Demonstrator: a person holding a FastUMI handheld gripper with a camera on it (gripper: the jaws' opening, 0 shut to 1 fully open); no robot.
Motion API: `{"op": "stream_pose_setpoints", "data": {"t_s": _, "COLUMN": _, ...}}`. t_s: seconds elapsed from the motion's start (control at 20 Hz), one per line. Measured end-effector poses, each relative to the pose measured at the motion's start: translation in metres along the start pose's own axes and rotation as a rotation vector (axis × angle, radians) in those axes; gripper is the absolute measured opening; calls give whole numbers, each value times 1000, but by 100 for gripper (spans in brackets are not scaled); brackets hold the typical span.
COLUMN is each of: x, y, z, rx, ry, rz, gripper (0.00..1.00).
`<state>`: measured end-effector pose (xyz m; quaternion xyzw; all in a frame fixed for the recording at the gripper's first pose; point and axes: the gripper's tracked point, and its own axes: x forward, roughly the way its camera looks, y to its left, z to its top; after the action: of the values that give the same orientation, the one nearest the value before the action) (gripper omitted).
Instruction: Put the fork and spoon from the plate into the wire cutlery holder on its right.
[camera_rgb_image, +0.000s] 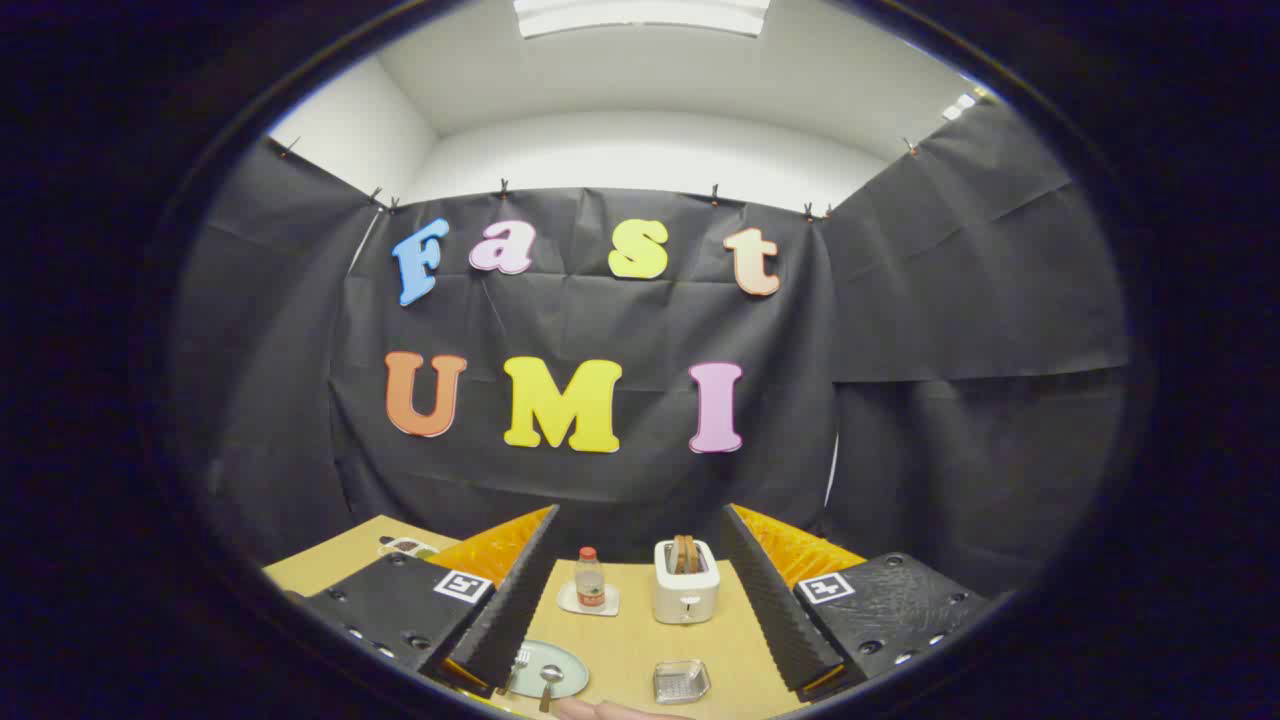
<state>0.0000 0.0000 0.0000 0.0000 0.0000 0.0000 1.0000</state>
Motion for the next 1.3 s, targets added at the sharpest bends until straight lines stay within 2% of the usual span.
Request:
{"op": "stream_pose_setpoints", "data": {"t_s": 0.25, "x": 2, "y": -12, "z": -1, "rx": 6, "ry": 3, "rz": -16, "gripper": 95}}
{"op": "stream_pose_setpoints", "data": {"t_s": 0.8, "x": 18, "y": 23, "z": -51, "rx": 0, "ry": 119, "rz": 60, "gripper": 95}}
{"op": "stream_pose_setpoints", "data": {"t_s": 1.05, "x": 31, "y": 58, "z": -124, "rx": 36, "ry": 262, "rz": 64, "gripper": 95}}
{"op": "stream_pose_setpoints", "data": {"t_s": 1.3, "x": 37, "y": 95, "z": -214, "rx": -1, "ry": 421, "rz": 98, "gripper": 95}}
